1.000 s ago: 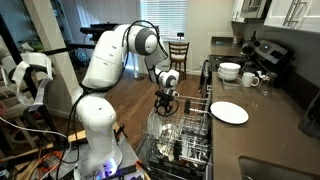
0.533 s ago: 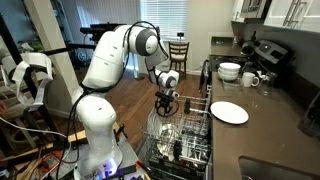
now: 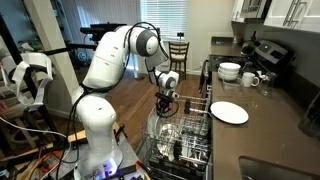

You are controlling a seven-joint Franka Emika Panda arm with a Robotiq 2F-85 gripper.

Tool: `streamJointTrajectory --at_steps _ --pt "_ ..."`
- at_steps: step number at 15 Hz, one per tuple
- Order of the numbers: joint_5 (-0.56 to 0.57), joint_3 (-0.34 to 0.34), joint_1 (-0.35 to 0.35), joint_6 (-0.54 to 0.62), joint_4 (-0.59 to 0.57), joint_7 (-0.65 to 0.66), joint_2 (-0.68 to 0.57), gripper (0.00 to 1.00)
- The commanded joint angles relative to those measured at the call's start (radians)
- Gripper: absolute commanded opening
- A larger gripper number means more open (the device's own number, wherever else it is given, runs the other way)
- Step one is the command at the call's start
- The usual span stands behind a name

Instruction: Pick up the plate from the kitchen plates holder and put it on top of the other plate on the shelf

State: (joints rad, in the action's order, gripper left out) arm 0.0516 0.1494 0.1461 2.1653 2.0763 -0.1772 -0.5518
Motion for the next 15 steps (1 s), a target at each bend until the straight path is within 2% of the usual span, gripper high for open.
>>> streamJointTrajectory --at_steps 1,2,3,4,5,7,15 --pt "-0.014 0.014 -0.018 -0.029 -0.005 -0.039 0.008 0.28" --pt "-0.011 0.015 -0.017 -0.03 -0.004 -0.04 0.01 0.04" --pt "-0.011 0.014 -0.017 -0.034 -0.005 -0.041 0.011 0.21" --pt "-0.008 0.013 -0.016 -0.036 -0.006 -0.044 0.011 0.05" --pt "-0.014 0.016 -0.019 -0.041 -0.007 -0.048 0.013 0.07" --pt "-0.033 0.022 -0.025 -0.068 -0.01 -0.053 0.022 0.0" --pt "-0.061 0.029 -0.023 -0.246 -0.047 -0.042 0.091 0.02"
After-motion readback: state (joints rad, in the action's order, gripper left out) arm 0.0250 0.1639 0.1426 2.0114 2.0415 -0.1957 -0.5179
